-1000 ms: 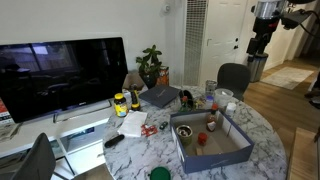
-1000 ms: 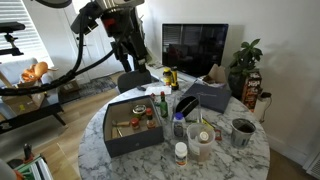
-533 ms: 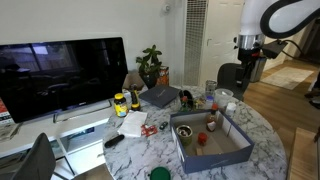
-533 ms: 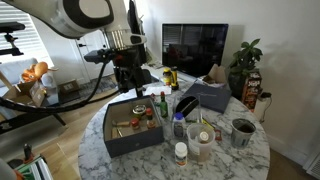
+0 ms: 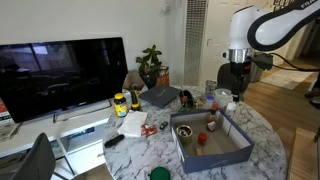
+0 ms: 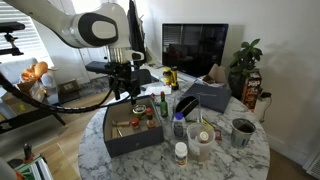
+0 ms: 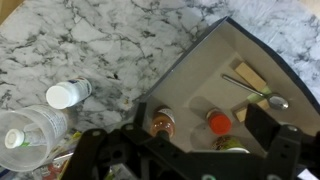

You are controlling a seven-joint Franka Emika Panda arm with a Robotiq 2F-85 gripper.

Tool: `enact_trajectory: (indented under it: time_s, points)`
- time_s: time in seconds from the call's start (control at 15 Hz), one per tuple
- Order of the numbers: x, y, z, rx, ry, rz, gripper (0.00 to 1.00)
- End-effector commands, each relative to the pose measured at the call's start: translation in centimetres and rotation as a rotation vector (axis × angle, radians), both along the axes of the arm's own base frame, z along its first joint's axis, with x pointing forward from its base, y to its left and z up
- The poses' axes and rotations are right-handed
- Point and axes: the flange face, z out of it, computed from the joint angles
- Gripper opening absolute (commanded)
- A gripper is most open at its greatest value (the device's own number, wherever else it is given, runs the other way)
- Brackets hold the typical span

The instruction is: Pick up the hot sauce bottle from the blue box and put it in the clear storage container

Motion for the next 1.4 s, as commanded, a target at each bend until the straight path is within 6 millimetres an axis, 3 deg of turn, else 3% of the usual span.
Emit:
enact_trajectory:
  time_s: [0.0,0.2,0.67,0.73,0.87,0.93,1.07,1.33]
  points:
    - [1.7,0.0,-1.9,0.016,-0.056,-0.019,1.00]
    - [4.1,-0.6,-5.1,0.002,-0.163,-0.015,1.00]
    - [7.3,-1.9,-11.5,0.018,-0.184,-0.033,1.00]
    - [7.6,-1.8,-12.0,0.023,-0.187,-0.033,0.96]
    - [8.2,-1.7,-12.7,0.025,-0.169,-0.039,0.77]
    - [8.4,-1.8,-13.0,0.026,-0.167,-0.035,0.75]
    - [8.8,-1.8,-13.4,0.032,-0.152,-0.039,0.53]
    - [9.2,-1.8,-13.8,0.029,-0.120,-0.049,0.23]
